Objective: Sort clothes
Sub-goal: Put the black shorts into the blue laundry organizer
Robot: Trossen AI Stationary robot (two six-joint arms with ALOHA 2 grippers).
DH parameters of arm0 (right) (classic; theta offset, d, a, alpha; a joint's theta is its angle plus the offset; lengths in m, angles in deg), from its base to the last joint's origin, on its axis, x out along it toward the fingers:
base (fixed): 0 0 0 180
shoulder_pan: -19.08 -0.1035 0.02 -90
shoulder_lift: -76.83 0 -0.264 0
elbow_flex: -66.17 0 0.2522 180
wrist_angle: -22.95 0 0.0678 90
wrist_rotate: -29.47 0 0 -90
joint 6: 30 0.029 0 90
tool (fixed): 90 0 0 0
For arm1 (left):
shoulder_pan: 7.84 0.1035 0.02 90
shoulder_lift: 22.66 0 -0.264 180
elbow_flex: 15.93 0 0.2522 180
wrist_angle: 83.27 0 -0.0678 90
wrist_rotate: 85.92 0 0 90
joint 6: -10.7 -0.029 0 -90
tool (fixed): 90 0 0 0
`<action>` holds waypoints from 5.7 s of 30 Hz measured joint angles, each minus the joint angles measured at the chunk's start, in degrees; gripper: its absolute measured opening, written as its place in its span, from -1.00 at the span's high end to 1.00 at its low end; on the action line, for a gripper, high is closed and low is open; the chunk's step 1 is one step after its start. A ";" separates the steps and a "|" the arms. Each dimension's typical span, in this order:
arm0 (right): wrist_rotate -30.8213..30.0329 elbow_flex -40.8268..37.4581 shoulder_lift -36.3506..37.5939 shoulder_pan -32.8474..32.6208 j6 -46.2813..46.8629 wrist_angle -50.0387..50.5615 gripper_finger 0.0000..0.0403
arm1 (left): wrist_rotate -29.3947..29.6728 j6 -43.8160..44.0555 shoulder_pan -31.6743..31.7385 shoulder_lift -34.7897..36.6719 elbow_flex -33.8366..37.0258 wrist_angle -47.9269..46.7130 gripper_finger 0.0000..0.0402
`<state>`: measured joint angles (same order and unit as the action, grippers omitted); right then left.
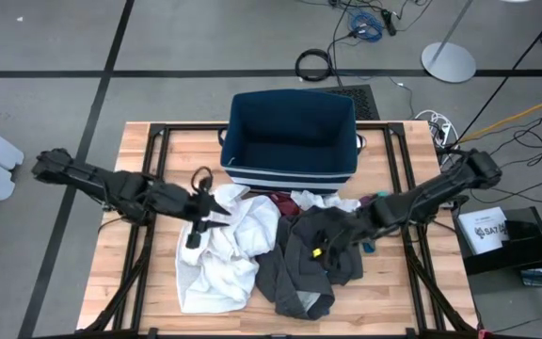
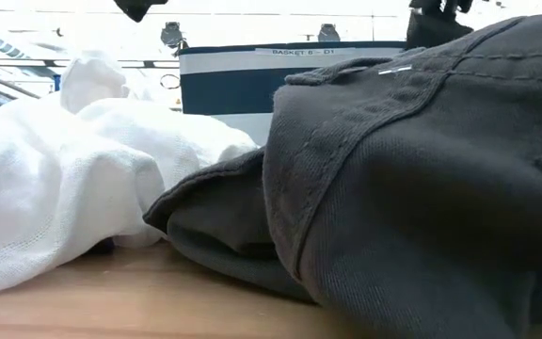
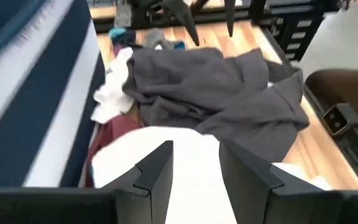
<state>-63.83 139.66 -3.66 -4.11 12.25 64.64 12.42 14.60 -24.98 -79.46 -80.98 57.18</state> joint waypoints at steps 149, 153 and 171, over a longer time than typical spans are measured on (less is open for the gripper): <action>-14.76 26.02 -12.77 0.58 -38.97 22.91 0.52 | -7.37 2.68 4.28 -29.42 -0.26 44.74 0.95; -14.24 27.20 -12.77 0.32 -49.67 25.47 0.21 | -6.78 2.32 4.45 -25.91 -0.26 37.95 0.95; -44.17 29.59 -13.32 -6.23 -108.63 29.27 -0.19 | -21.71 -2.29 8.21 -17.18 -0.28 26.38 0.95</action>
<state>-108.01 169.25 -16.97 -10.35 -96.37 93.91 -9.29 12.31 -16.77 -96.63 -81.26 83.56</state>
